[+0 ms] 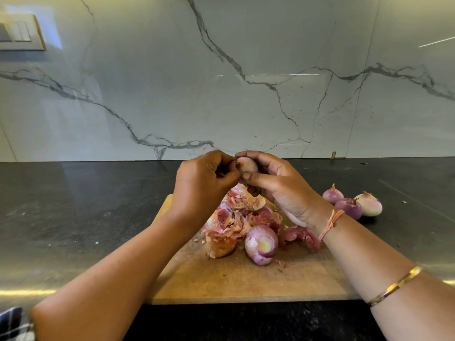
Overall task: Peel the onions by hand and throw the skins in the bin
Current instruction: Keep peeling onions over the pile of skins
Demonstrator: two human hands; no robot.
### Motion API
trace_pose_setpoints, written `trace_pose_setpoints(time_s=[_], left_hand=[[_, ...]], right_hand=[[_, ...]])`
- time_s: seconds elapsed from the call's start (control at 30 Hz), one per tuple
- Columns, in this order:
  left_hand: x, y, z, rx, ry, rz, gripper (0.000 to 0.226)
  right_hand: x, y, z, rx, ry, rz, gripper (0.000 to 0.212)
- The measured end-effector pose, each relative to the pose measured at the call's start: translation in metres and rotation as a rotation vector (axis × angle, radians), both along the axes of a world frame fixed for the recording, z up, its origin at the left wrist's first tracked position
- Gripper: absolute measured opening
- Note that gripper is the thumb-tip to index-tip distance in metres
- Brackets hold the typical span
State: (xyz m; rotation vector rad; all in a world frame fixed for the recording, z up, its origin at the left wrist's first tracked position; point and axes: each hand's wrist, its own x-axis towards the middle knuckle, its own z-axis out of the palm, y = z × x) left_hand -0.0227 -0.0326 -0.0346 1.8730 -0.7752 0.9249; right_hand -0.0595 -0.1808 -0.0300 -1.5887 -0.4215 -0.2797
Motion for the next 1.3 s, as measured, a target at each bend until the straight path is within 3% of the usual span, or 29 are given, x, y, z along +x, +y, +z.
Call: trace_pose_setpoints(time_s=[0.27, 0.43, 0.73, 0.87, 0.93, 1.03, 1.17, 1.3], left_hand=[[0.004, 0.005, 0.002, 0.094, -0.051, -0.014, 0.007], [0.006, 0.008, 0.005, 0.012, -0.008, -0.027, 0.006], [0.014, 0.007, 0.002, -0.203, 0.299, -0.063, 0.018], [0.012, 0.005, 0.0, -0.095, 0.297, -0.04, 0.009], [0.009, 0.004, 0.0, -0.074, 0.293, -0.085, 0.017], [0.004, 0.004, 0.002, -0.071, 0.291, -0.156, 0.026], [-0.002, 0.003, 0.004, -0.126, 0.314, -0.258, 0.022], [-0.001, 0.003, 0.003, -0.109, 0.307, -0.24, 0.023]], right_hand=[[-0.002, -0.002, 0.002, -0.038, -0.013, 0.016, 0.029], [-0.006, 0.001, 0.005, -0.053, -0.042, 0.06, 0.035], [-0.004, -0.002, 0.004, -0.008, -0.051, 0.067, 0.037], [-0.003, -0.005, 0.004, -0.005, -0.061, 0.037, 0.037], [-0.002, -0.005, 0.002, -0.032, -0.063, 0.005, 0.039], [-0.001, -0.005, 0.001, -0.089, -0.071, -0.028, 0.044], [-0.001, -0.005, 0.0, -0.132, -0.073, -0.069, 0.044], [0.002, -0.005, -0.001, -0.193, -0.089, -0.097, 0.041]])
